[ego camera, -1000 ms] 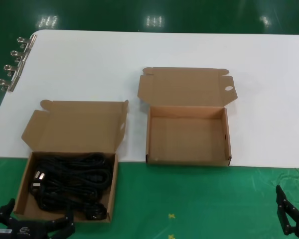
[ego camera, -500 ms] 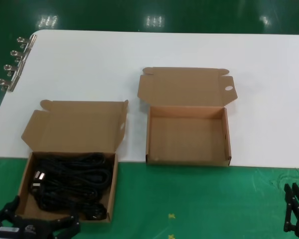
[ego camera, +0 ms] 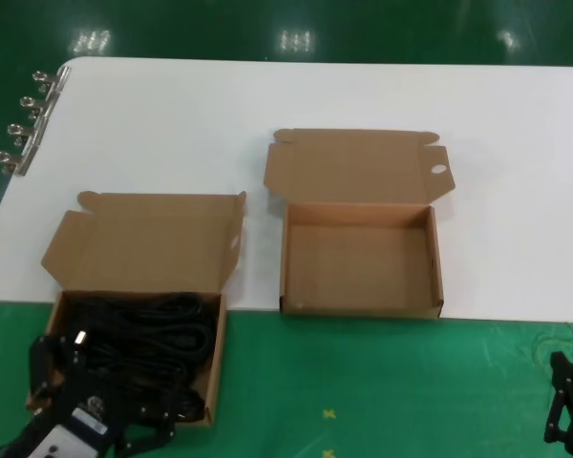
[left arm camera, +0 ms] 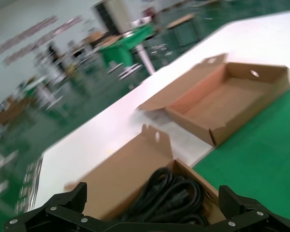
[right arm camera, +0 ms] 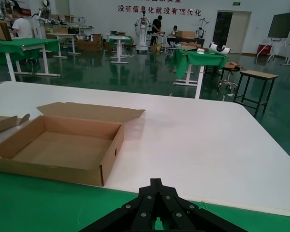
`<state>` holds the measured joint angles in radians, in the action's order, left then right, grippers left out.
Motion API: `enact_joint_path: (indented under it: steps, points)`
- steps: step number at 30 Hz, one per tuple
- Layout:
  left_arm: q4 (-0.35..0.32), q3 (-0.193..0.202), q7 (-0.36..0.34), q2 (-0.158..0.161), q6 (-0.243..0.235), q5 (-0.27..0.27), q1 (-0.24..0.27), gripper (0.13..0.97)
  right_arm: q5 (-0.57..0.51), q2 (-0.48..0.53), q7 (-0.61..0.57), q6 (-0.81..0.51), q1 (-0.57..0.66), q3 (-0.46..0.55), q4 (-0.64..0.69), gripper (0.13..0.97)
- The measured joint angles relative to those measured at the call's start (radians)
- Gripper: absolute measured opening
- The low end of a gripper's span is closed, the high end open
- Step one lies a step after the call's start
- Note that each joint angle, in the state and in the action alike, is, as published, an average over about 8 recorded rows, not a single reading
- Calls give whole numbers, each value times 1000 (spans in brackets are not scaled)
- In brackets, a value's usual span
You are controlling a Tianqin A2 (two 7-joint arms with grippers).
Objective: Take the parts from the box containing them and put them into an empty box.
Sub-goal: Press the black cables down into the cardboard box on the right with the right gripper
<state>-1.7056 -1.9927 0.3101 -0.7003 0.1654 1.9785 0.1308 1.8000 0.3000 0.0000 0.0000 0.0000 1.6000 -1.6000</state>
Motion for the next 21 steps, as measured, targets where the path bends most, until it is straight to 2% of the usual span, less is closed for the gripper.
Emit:
enact_joint_path:
  steps: [2,5,9,12,17,21]
  points:
    - [26,-37,16,-40,-38,-19,54,966,0,0,0,0,0,0,0,154]
    - [83,-87,13,-83,-125,-66,144,966,0,0,0,0,0,0,0,146]
    - [179,-159,-19,-124,-282,-144,288,966,0,0,0,0,0,0,0,146]
    - [262,-228,-42,-150,-416,-191,413,966,0,0,0,0,0,0,0,146]
    - [414,-366,-66,-174,-640,-236,638,966,0,0,0,0,0,0,0,146]
    - [557,-469,-73,-158,-817,-247,806,966,0,0,0,0,0,0,0,146]
